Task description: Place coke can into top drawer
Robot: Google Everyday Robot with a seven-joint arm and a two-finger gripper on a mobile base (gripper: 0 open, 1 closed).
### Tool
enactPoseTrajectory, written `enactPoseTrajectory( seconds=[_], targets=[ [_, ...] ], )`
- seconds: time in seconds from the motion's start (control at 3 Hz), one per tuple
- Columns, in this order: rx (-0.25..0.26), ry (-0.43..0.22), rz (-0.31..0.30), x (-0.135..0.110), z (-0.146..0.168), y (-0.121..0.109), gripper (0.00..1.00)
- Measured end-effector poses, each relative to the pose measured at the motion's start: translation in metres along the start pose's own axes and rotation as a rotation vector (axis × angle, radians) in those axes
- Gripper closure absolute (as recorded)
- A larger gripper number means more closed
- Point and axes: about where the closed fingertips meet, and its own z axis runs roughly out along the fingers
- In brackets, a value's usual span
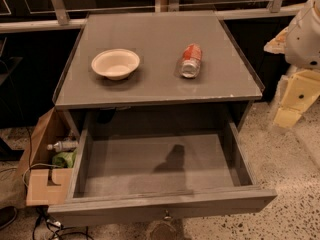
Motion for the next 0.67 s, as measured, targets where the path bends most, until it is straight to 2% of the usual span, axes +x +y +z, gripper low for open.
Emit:
enactPoseTrajectory(
  seconds=[0.33, 0.67],
  targets=[
    [-0.001, 0.002, 0.002, -0.001, 0.0, -0.001, 0.0],
    [-0.031, 0.02, 0.035, -0.014, 0.005, -0.013, 0.0]
  ],
)
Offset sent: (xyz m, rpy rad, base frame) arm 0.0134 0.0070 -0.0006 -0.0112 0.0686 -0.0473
